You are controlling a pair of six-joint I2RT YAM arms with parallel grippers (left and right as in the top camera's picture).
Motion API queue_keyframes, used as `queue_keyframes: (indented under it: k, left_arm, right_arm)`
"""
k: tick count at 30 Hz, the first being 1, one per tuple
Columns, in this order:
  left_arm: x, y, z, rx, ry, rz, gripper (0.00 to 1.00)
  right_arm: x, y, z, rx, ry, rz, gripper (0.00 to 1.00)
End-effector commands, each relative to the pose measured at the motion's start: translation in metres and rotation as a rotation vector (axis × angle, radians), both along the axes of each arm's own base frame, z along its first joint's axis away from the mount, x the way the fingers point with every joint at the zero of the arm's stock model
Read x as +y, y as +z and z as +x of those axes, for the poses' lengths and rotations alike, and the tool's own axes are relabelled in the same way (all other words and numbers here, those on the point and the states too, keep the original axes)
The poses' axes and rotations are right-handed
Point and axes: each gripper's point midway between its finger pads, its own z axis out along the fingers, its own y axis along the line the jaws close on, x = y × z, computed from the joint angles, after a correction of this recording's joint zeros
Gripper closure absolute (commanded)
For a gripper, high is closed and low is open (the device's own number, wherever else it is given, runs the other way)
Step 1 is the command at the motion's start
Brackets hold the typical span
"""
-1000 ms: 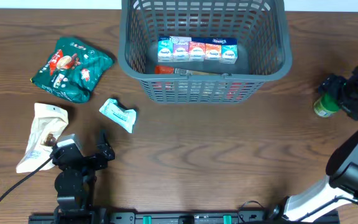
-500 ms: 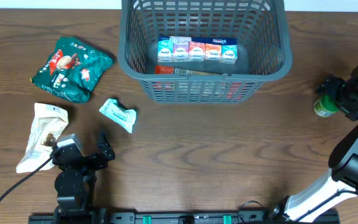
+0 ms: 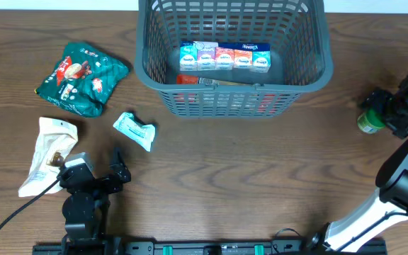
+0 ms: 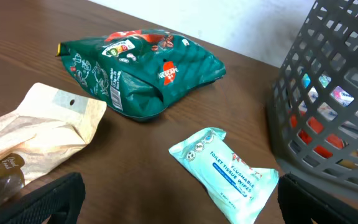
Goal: Pack container
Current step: 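Lower the right gripper onto the green-capped jar and grasp it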
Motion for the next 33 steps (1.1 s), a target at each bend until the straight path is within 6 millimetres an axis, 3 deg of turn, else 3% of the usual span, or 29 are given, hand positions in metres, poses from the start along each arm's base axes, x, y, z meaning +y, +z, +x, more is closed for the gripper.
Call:
queue_keyframes:
  k: [1, 6, 10, 15, 19, 22, 24, 29, 33]
  left_arm:
    - [0.004, -0.012, -0.002, 0.036, 0.022, 0.001, 0.02]
    - [0.004, -0.012, -0.002, 0.036, 0.022, 0.001, 0.01]
    - [0.004, -0.012, -0.002, 0.036, 0.022, 0.001, 0.01]
    - [0.004, -0.012, -0.002, 0.036, 0.022, 0.001, 0.02]
    - [0.004, -0.012, -0.002, 0.036, 0.022, 0.001, 0.01]
    - [0.004, -0.012, -0.002, 0.036, 0.022, 0.001, 0.02]
    - [0.004, -0.012, -0.002, 0.036, 0.022, 0.001, 0.01]
    - [0.004, -0.012, -0.002, 0.036, 0.022, 0.001, 0.02]
    - [0.004, -0.012, -0.002, 0.036, 0.022, 0.001, 0.01]
  right_arm:
    - [-0.002, -0.02, -0.006, 0.042, -0.007, 0.024, 0.02]
    - [-0.001, -0.03, -0.007, 0.06, -0.007, 0.035, 0.03]
    - [-0.002, -0.03, -0.006, 0.057, -0.006, 0.033, 0.13]
    - [-0.002, -0.03, -0.005, 0.053, -0.002, 0.03, 0.51]
    - [-0.003, -0.03, -0.005, 0.052, -0.002, 0.029, 0.66]
    - [-0.003, -0.03, -0.005, 0.053, 0.006, 0.029, 0.89]
    - [-0.002, -0.03, -0.005, 0.054, 0.024, 0.03, 0.99]
    - [0.005, -0.026, 0.003, 0.02, 0.055, 0.063, 0.99]
    - [0.007, -0.009, 0.014, -0.025, 0.073, 0.075, 0.99]
